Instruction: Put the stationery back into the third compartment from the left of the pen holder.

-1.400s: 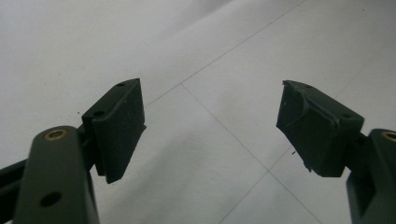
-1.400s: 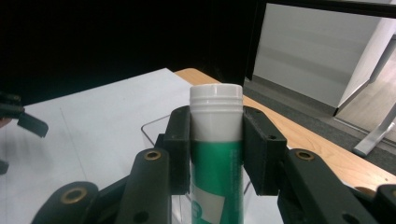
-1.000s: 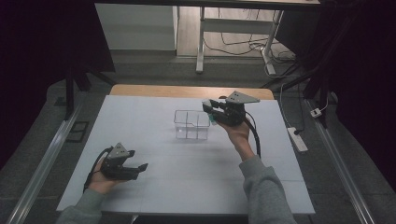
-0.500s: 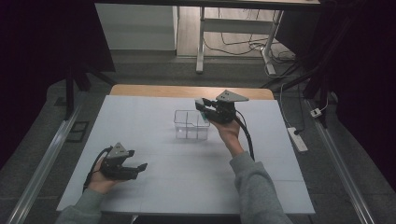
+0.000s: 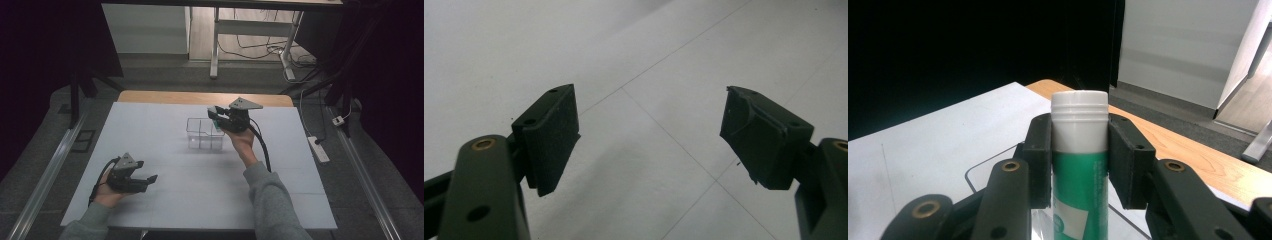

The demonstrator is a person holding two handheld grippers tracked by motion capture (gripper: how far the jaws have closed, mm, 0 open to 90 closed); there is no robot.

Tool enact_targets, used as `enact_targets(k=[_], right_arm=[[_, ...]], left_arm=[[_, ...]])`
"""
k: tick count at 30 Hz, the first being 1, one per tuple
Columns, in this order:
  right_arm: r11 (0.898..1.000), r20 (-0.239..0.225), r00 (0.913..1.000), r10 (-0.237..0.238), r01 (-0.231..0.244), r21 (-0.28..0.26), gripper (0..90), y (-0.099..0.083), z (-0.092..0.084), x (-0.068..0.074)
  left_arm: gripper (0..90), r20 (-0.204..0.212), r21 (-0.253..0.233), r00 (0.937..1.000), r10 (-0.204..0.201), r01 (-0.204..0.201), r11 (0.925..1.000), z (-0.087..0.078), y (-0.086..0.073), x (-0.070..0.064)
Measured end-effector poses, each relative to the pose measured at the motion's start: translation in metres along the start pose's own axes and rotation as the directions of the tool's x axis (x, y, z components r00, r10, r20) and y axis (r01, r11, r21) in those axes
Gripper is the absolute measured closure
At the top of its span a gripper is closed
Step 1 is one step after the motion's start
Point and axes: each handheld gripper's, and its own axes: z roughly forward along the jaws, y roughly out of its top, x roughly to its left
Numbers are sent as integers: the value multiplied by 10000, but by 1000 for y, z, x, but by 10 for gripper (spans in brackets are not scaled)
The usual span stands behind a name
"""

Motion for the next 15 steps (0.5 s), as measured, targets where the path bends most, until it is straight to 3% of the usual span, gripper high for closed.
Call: enact_targets(k=[8,15], right_arm=[[9997,231,9997,-107,101,241,465,-4,-4,-2],[9991,300,9995,-53,41,421,446,-7,-15,-5]], left_arm=[[231,-13,46,10000,13,-13,10000,1,0,0],[231,-17,84,10000,49,-49,10000,1,0,-1]])
